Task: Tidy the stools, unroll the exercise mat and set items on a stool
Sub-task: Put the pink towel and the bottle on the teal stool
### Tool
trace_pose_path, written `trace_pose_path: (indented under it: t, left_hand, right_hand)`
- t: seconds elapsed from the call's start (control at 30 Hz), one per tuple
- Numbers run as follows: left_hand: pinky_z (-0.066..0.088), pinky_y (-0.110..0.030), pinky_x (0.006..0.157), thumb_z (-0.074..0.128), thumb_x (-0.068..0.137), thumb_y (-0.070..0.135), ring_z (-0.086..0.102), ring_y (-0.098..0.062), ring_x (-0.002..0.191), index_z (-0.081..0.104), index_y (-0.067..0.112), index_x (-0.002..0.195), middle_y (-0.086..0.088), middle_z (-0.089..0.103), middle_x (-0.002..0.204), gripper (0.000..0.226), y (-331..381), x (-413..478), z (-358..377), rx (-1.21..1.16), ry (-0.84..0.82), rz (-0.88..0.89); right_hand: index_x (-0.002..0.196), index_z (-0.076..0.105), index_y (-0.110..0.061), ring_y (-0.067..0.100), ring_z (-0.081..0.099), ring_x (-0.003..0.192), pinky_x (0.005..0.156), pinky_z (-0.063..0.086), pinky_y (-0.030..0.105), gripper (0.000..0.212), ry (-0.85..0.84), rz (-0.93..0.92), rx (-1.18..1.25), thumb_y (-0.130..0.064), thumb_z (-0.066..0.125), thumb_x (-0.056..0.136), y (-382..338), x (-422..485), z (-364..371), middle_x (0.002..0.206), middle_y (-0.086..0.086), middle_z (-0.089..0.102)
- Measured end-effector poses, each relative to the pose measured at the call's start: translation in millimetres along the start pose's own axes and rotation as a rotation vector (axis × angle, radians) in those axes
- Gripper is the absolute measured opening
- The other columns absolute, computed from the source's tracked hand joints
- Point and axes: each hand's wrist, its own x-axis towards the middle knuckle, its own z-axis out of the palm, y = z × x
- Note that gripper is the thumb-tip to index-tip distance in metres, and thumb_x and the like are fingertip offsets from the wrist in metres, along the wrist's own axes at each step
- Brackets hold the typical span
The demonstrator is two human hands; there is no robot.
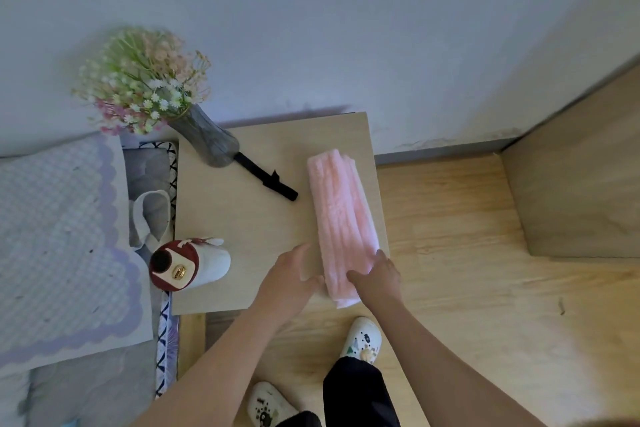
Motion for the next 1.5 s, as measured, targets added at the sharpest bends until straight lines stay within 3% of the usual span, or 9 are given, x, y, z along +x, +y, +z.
trace_pose_path:
  t: [0.2, 0.37, 0.5, 0.6, 0.77, 1.1, 1.23, 1.3, 1.5]
  left_hand:
    - [0.035, -0.028, 0.099, 0.056, 0.09, 0.034, 0.036, -0.017, 0.133, 0.024, 0.029, 0.148, 0.0, 0.03, 0.151, 0.066, -14, 15, 1, 0.026, -0.039, -0.059]
    - [0.038, -0.024, 0.09, 0.057, 0.09, 0.033, 0.044, -0.014, 0.124, 0.025, 0.03, 0.147, -0.001, 0.03, 0.151, 0.066, -24, 12, 3, 0.004, -0.041, -0.068]
    - [0.041, -0.004, 0.058, 0.058, 0.09, 0.032, 0.054, -0.003, 0.092, 0.028, 0.031, 0.145, 0.0, 0.033, 0.148, 0.063, -33, 4, 2, -0.073, -0.021, -0.099]
    - [0.043, -0.023, 0.083, 0.058, 0.09, 0.04, 0.047, -0.016, 0.121, 0.032, 0.025, 0.144, -0.002, 0.039, 0.146, 0.061, -33, -6, -3, -0.16, 0.019, -0.145]
    - [0.041, -0.035, 0.091, 0.052, 0.083, 0.062, 0.053, -0.017, 0.105, 0.049, 0.021, 0.118, 0.0, 0.054, 0.12, 0.055, -23, -45, -10, -0.431, -0.09, -0.253]
    - [0.054, -0.037, 0.074, 0.083, 0.046, 0.054, 0.068, -0.023, 0.097, 0.06, 0.014, 0.112, -0.01, 0.071, 0.106, 0.08, -20, -146, 12, -0.879, -0.31, -0.172]
    - [0.053, -0.04, 0.086, 0.088, 0.057, 0.038, 0.065, -0.025, 0.099, 0.058, 0.01, 0.118, -0.011, 0.067, 0.112, 0.074, 0, -176, 54, -0.821, -0.293, -0.169]
    - [0.051, -0.042, 0.09, 0.087, 0.059, 0.039, 0.063, -0.026, 0.102, 0.055, 0.01, 0.121, -0.012, 0.065, 0.115, 0.076, 14, -191, 83, -0.792, -0.34, -0.168]
    - [0.055, -0.036, 0.072, 0.083, 0.065, 0.034, 0.067, -0.025, 0.095, 0.058, 0.011, 0.118, -0.012, 0.068, 0.108, 0.063, 42, -253, 182, -0.711, -0.565, -0.105]
  right_hand:
    - [0.141, 0.029, -0.016, 0.026, 0.051, 0.116, 0.095, 0.044, 0.034, 0.082, 0.037, 0.039, 0.028, -0.032, 0.075, 0.074, -5, 11, 30, 0.125, 0.007, 0.05]
    - [0.098, 0.057, -0.013, 0.019, 0.059, 0.08, 0.055, 0.041, 0.024, 0.023, -0.122, 0.092, 0.036, -0.018, 0.063, 0.076, -6, 20, 38, 0.088, 0.001, 0.063]
    - [0.075, 0.061, -0.013, 0.011, 0.053, 0.06, 0.049, 0.038, 0.022, 0.002, -0.206, 0.126, 0.2, -0.014, 0.061, 0.073, 1, 9, 31, 0.065, -0.003, 0.057]
    - [0.071, 0.06, -0.014, 0.015, 0.054, 0.064, 0.055, 0.041, 0.024, 0.008, -0.192, 0.125, 0.308, -0.008, 0.055, 0.073, 7, -13, 18, 0.066, -0.001, 0.057]
    - [0.051, 0.043, -0.017, 0.013, 0.042, 0.052, 0.045, 0.031, 0.02, 0.027, -0.203, 0.001, 0.287, -0.002, 0.048, 0.072, 23, -84, -2, 0.05, -0.006, 0.043]
    - [0.058, 0.05, -0.013, 0.013, 0.05, 0.06, 0.052, 0.038, 0.022, 0.024, -0.134, -0.049, 0.179, 0.002, 0.043, 0.075, 106, -267, 10, 0.062, -0.001, 0.051]
    - [0.08, 0.062, -0.008, 0.019, 0.054, 0.075, 0.053, 0.04, 0.023, 0.018, -0.012, 0.052, 0.227, 0.0, 0.046, 0.077, 159, -328, 7, 0.074, 0.002, 0.056]
    - [0.074, 0.059, -0.014, 0.017, 0.053, 0.075, 0.05, 0.037, 0.022, 0.014, 0.057, 0.107, 0.246, -0.004, 0.048, 0.077, 189, -353, 1, 0.072, -0.002, 0.054]
    - [0.084, 0.063, -0.014, 0.012, 0.052, 0.068, 0.056, 0.04, 0.024, 0.014, 0.248, 0.351, 0.351, -0.02, 0.052, 0.075, 301, -429, -7, 0.076, -0.002, 0.056]
